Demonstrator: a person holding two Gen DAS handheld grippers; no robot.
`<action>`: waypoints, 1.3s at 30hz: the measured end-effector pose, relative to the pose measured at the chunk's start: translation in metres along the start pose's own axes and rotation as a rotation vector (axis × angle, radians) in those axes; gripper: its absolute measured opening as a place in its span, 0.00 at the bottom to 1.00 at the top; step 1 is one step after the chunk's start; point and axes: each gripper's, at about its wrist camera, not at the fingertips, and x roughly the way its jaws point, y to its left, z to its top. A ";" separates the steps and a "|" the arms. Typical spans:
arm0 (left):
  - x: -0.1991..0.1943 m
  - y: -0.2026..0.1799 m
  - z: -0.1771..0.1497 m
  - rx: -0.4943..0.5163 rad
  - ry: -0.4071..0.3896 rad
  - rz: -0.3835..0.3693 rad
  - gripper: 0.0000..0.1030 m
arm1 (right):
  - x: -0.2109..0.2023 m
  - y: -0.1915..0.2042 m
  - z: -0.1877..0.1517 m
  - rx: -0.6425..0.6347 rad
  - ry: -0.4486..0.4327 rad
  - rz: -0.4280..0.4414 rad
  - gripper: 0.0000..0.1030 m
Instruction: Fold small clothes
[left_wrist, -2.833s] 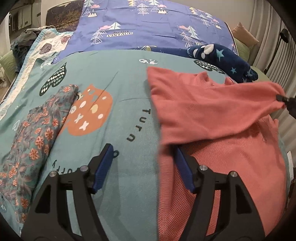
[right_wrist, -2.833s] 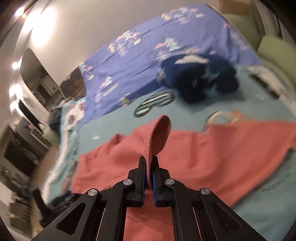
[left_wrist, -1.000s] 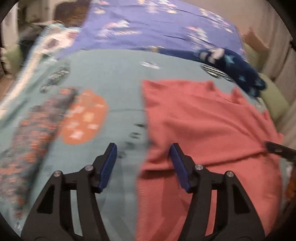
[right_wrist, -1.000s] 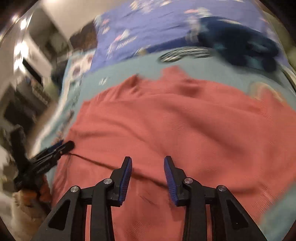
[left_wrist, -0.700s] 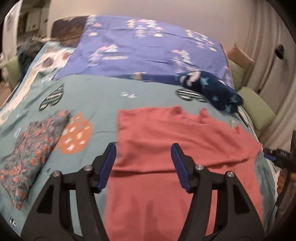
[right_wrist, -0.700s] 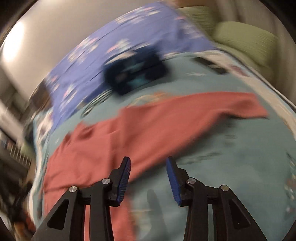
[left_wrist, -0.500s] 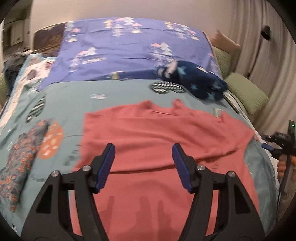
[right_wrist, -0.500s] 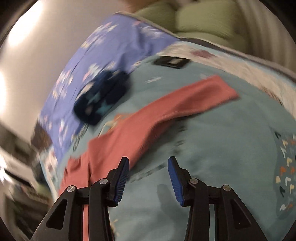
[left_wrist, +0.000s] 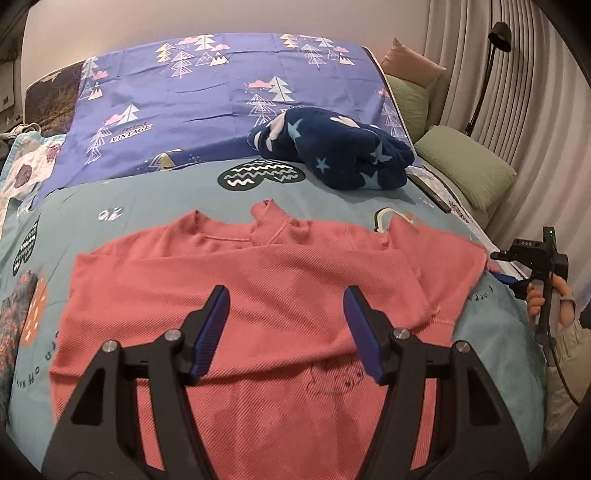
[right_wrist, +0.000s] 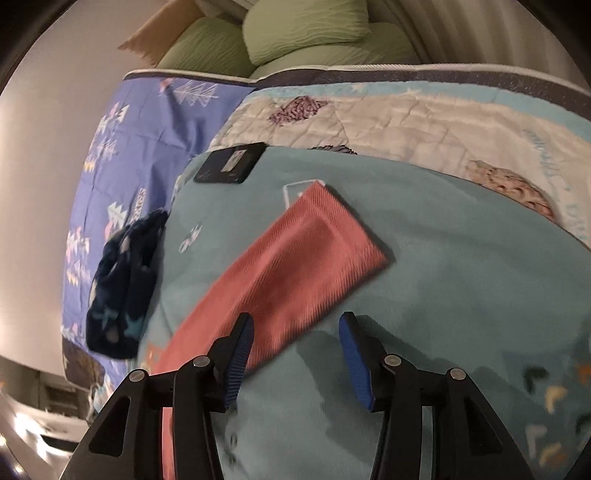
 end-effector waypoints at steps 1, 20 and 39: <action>0.003 -0.002 0.001 0.002 0.003 0.004 0.63 | 0.004 0.001 0.002 0.000 -0.011 0.000 0.48; 0.032 0.003 -0.001 -0.020 0.059 -0.004 0.63 | -0.090 0.145 -0.058 -0.474 -0.261 0.282 0.05; 0.007 0.032 -0.015 -0.072 0.027 -0.011 0.74 | -0.057 0.053 -0.071 -0.249 -0.038 0.146 0.38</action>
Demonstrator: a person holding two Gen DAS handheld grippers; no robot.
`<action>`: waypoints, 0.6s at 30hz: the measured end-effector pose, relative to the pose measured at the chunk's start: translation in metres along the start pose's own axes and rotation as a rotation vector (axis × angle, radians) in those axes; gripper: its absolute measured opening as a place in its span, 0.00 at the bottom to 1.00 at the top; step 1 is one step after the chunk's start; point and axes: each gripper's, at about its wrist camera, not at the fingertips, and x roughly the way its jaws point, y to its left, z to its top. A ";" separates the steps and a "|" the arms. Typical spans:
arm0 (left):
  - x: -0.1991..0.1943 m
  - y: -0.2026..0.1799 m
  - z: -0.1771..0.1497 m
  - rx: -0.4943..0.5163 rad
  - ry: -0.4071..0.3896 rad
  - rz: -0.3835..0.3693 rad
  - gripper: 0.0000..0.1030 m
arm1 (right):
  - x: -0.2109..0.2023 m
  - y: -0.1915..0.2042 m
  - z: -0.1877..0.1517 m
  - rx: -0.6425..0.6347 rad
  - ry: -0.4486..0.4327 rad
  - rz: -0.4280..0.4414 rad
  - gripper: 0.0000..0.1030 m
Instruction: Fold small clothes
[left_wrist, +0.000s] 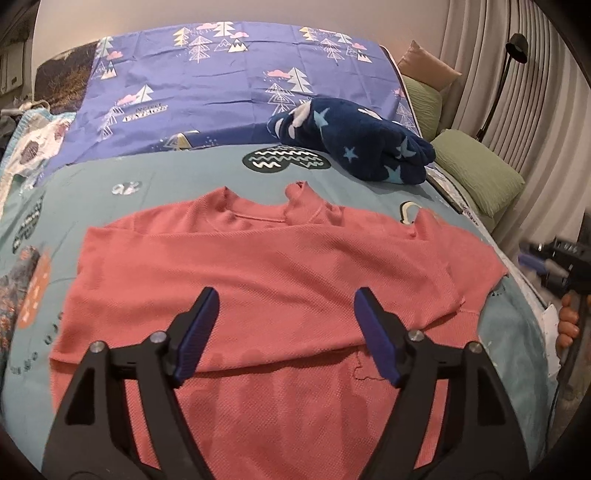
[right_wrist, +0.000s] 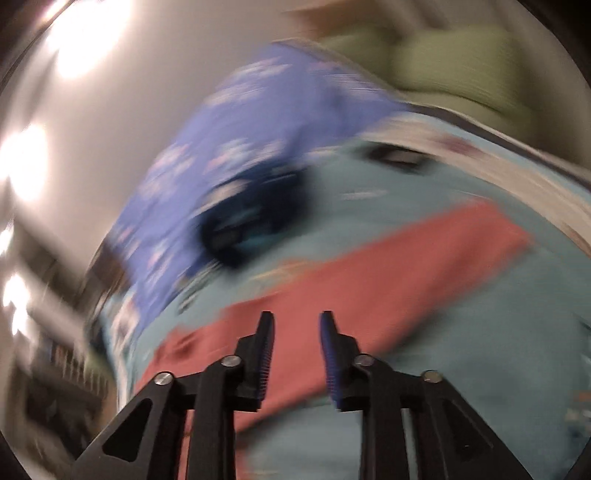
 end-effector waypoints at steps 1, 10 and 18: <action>0.002 -0.001 0.000 -0.009 0.002 -0.007 0.74 | -0.001 -0.021 0.008 0.079 0.004 0.001 0.47; 0.017 -0.014 -0.002 0.013 0.041 0.000 0.74 | 0.028 -0.128 0.043 0.450 -0.031 0.031 0.62; 0.020 -0.013 0.005 0.006 0.039 0.009 0.74 | 0.057 -0.094 0.070 0.317 -0.088 -0.022 0.04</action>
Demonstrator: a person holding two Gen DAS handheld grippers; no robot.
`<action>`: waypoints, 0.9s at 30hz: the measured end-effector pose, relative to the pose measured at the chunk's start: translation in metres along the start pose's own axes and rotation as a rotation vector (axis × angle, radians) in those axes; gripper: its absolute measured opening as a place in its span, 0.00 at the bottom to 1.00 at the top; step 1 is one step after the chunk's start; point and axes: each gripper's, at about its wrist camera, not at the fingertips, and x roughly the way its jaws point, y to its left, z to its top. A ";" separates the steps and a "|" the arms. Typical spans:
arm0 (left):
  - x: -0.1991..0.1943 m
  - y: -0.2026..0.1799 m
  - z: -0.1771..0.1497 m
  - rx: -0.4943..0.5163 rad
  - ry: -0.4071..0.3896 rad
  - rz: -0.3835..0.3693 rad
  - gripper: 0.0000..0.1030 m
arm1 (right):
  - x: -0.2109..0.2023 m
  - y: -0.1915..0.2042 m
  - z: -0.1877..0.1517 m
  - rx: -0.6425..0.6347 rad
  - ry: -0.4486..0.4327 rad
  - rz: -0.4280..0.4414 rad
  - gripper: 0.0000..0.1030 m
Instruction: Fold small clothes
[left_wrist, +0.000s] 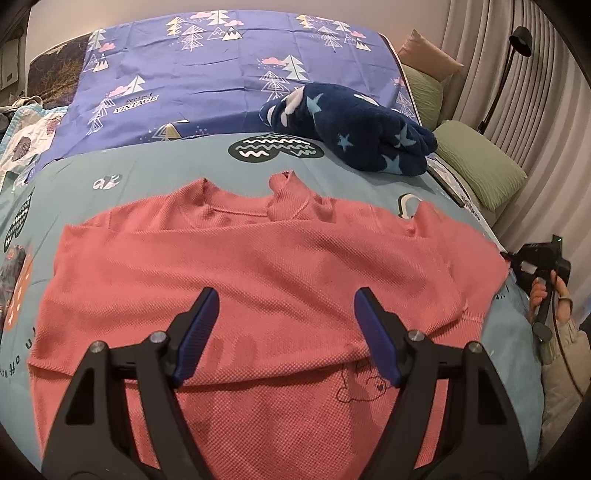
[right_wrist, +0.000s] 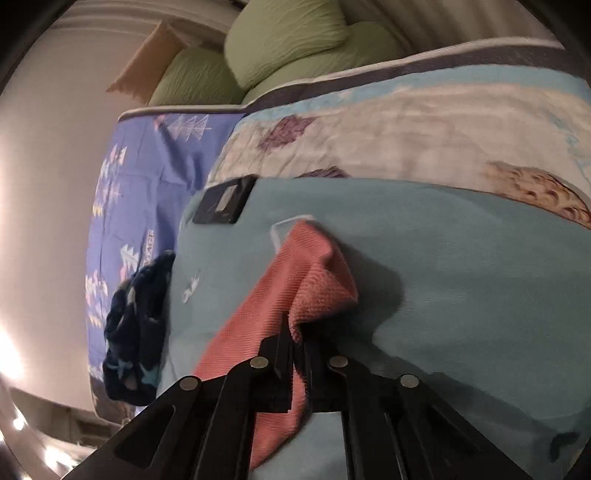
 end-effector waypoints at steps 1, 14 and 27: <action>0.000 0.000 0.001 0.000 -0.002 0.000 0.74 | -0.009 0.017 -0.004 -0.052 -0.023 0.031 0.04; -0.018 0.025 -0.001 -0.107 -0.023 -0.079 0.74 | -0.043 0.239 -0.235 -0.858 0.155 0.413 0.05; -0.012 0.020 -0.006 -0.134 0.089 -0.352 0.74 | 0.004 0.203 -0.339 -1.100 0.421 0.268 0.10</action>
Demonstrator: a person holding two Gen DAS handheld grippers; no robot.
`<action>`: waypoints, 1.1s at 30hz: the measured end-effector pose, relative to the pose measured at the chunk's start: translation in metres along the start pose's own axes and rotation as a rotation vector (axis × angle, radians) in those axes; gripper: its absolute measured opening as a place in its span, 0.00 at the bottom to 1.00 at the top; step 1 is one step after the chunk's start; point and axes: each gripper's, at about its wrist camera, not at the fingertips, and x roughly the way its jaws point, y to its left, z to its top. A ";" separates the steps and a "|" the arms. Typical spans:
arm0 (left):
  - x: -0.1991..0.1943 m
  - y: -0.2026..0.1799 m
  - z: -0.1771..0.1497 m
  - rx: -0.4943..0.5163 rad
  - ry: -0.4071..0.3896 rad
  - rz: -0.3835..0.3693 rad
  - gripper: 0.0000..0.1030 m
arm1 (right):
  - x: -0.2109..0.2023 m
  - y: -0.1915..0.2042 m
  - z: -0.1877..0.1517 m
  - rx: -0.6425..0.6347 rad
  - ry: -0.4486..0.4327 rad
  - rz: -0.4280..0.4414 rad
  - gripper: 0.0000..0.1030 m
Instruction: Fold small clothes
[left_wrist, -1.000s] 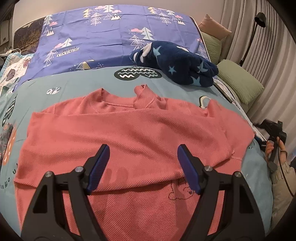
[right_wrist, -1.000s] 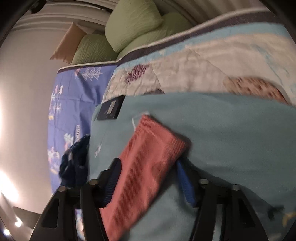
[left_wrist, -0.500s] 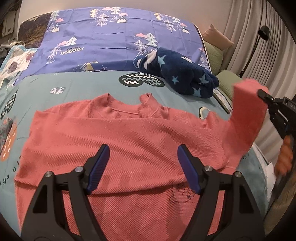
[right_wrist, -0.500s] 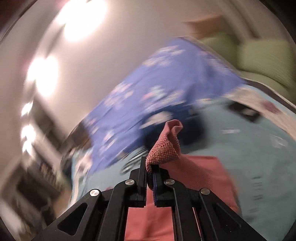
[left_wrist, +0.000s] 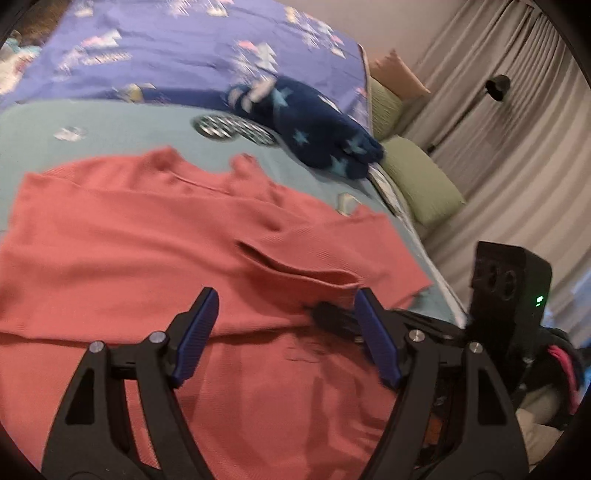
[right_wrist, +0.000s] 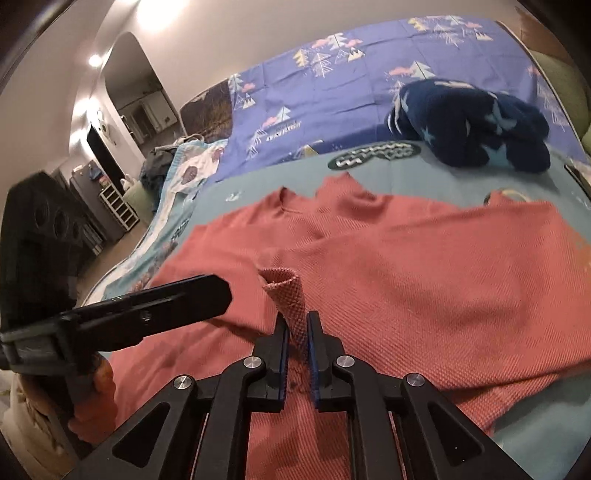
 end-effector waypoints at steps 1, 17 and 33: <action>0.005 -0.002 0.001 0.005 0.020 -0.009 0.74 | 0.000 -0.002 -0.001 0.006 -0.001 0.002 0.10; 0.050 0.006 0.030 -0.183 0.125 0.033 0.06 | -0.015 0.003 -0.001 -0.026 -0.006 0.000 0.17; -0.075 0.003 0.091 0.081 -0.106 0.159 0.06 | -0.083 -0.069 -0.011 0.125 -0.061 -0.358 0.55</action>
